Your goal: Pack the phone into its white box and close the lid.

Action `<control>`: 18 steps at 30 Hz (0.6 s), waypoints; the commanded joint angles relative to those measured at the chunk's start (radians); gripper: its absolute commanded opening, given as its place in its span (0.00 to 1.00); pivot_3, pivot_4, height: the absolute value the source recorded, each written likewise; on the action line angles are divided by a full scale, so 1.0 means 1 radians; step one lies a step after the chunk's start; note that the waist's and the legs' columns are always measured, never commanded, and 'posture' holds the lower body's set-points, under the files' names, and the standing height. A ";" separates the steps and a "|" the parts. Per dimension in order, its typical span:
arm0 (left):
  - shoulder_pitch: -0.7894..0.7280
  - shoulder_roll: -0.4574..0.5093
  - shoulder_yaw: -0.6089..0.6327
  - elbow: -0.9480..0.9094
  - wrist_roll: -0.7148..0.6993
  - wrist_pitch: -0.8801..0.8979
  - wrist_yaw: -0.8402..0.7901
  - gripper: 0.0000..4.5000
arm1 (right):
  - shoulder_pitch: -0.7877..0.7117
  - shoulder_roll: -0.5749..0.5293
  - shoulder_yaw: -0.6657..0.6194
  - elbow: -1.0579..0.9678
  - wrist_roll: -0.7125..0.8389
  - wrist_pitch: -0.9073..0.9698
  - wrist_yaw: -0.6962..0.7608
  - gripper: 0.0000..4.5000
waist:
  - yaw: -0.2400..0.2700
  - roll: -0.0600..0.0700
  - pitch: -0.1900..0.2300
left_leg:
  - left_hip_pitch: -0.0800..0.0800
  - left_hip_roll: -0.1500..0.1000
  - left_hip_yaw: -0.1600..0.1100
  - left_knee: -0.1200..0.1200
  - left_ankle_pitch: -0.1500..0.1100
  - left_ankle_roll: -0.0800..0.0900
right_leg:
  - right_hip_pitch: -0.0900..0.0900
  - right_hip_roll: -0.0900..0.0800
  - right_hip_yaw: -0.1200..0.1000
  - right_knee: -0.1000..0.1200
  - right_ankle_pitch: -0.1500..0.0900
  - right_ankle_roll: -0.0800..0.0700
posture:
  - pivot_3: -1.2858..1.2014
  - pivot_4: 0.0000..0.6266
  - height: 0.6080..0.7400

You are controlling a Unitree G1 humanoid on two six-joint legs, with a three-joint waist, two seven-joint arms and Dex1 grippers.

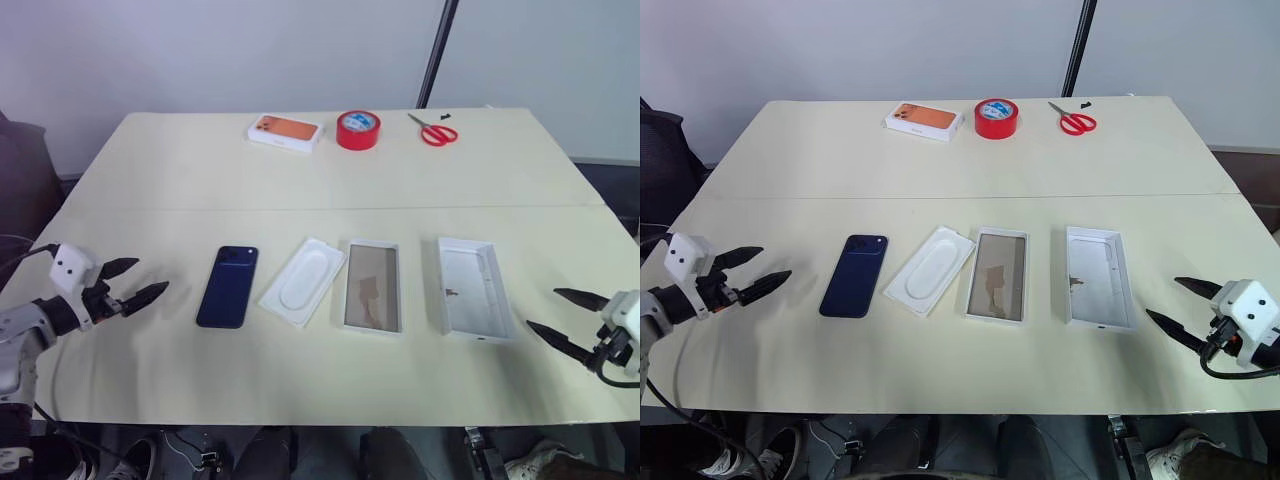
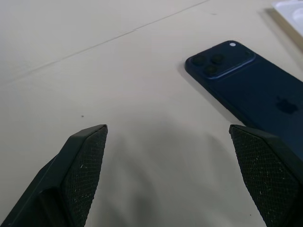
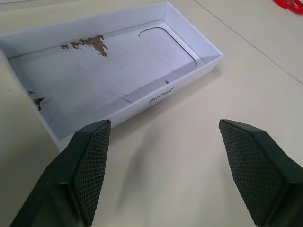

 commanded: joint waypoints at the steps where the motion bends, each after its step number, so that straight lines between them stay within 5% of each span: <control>1: -0.006 -0.001 0.015 -0.063 -0.026 0.000 -0.006 0.96 | -0.015 -0.016 -0.005 -0.029 0.002 -0.010 -0.007 0.85 | 0.001 0.000 0.000 | 0.000 0.000 0.000 0.000 0.000 0.000 | 0.000 0.000 0.000 0.000 0.000 0.000 | 0.52 0.24 1.00; 11: -0.025 -0.024 -0.048 -0.197 0.029 0.117 0.122 0.96 | -0.056 -0.031 0.024 -0.056 -0.024 -0.013 -0.011 0.85 | -0.001 0.000 0.000 | 0.000 0.000 0.000 0.000 0.000 0.000 | 0.000 0.000 0.000 0.000 0.000 0.000 | 0.52 0.24 1.00; 18: -0.144 -0.040 -0.195 -0.275 -0.003 0.431 0.150 0.96 | -0.188 -0.037 0.153 -0.250 -0.017 0.167 -0.060 0.85 | 0.000 0.000 0.000 | 0.000 0.000 0.000 0.001 0.000 0.000 | 0.000 0.000 0.000 0.001 0.000 0.000 | 0.52 0.24 1.00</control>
